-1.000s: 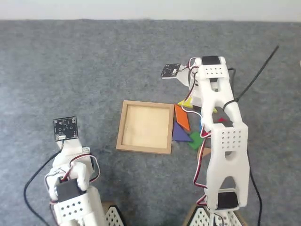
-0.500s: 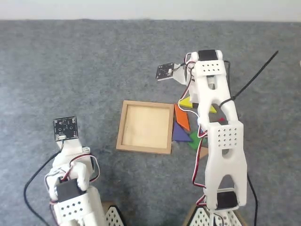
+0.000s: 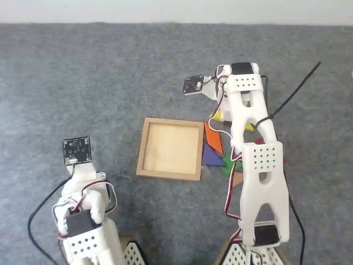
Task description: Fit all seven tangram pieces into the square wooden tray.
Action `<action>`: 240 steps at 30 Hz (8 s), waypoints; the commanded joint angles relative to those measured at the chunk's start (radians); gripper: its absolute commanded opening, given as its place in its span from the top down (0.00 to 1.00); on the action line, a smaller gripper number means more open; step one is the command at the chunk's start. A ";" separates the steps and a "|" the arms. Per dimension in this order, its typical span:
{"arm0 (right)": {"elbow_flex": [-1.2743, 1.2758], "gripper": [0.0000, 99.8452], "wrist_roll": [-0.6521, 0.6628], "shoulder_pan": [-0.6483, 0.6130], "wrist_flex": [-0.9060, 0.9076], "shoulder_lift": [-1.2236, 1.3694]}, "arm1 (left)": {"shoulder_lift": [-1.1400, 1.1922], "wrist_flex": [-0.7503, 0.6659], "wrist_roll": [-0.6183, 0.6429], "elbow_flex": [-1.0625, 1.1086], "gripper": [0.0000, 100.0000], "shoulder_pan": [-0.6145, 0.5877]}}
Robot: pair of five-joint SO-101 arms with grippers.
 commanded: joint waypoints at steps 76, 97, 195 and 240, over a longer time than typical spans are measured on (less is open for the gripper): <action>1.134 0.63 -0.196 0.097 -0.486 -0.880 | 0.005 -0.020 0.000 -0.016 0.99 -0.009; 0.655 0.63 -0.299 0.093 -0.395 -0.423 | 0.005 -0.020 0.000 -0.016 0.99 -0.009; 0.532 0.88 -1.642 -0.449 0.004 -0.725 | 0.005 -0.018 0.000 -0.016 0.99 -0.011; 0.810 0.97 -1.416 -0.476 -0.016 -0.875 | 0.005 -0.017 0.000 -0.016 0.99 -0.011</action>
